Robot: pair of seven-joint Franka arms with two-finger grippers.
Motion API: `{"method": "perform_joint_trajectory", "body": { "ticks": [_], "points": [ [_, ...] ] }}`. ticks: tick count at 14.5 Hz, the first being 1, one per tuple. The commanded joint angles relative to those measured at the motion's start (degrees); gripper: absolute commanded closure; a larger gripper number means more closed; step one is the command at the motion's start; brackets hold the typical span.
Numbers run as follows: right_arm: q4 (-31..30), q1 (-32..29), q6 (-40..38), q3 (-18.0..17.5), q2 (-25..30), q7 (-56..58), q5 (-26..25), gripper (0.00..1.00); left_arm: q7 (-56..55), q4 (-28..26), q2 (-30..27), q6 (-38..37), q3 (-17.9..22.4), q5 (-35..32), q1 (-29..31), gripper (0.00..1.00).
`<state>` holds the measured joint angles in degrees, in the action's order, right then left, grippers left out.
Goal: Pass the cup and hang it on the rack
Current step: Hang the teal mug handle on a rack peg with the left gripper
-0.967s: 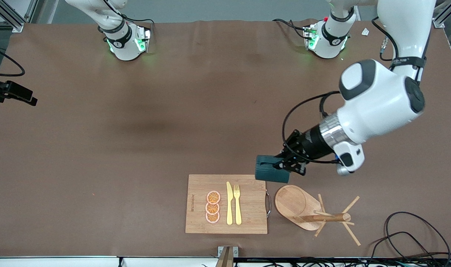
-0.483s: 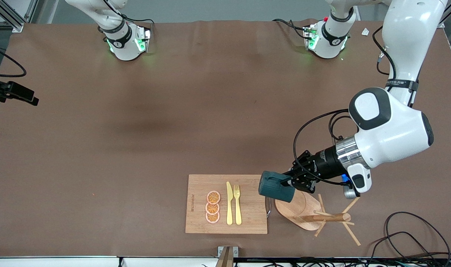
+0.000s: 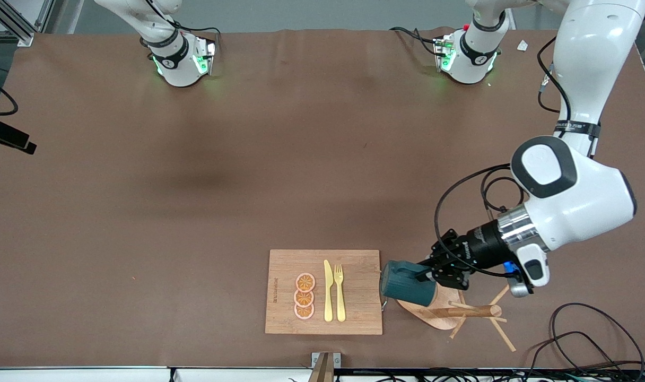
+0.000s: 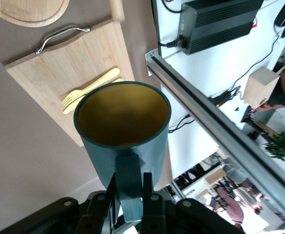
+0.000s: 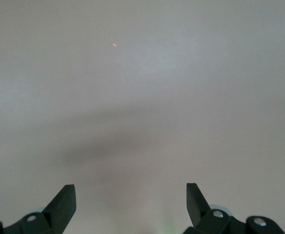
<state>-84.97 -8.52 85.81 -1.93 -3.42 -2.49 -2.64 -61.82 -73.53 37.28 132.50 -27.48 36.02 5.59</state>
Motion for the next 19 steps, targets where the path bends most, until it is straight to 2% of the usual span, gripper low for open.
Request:
{"method": "perform_joint_trajectory", "body": {
  "ticks": [1, 9, 19],
  "points": [
    [0.06, 2.28, 0.32, -0.53, 1.14, -0.15, -2.55, 0.00, 1.09, 1.37, 1.82, 1.97, -0.73, 1.95, 0.12, 0.99],
    [0.42, 2.37, 0.67, -0.53, 0.96, -0.24, -1.67, 0.00, 1.79, 1.37, 2.62, 2.59, -0.21, 3.61, 0.65, 0.99],
    [1.12, 3.68, -1.43, -0.71, 1.23, 0.03, -0.61, 0.00, 2.32, 0.31, 3.15, 1.80, -0.38, 5.28, 5.48, 0.99]
  ]
}}
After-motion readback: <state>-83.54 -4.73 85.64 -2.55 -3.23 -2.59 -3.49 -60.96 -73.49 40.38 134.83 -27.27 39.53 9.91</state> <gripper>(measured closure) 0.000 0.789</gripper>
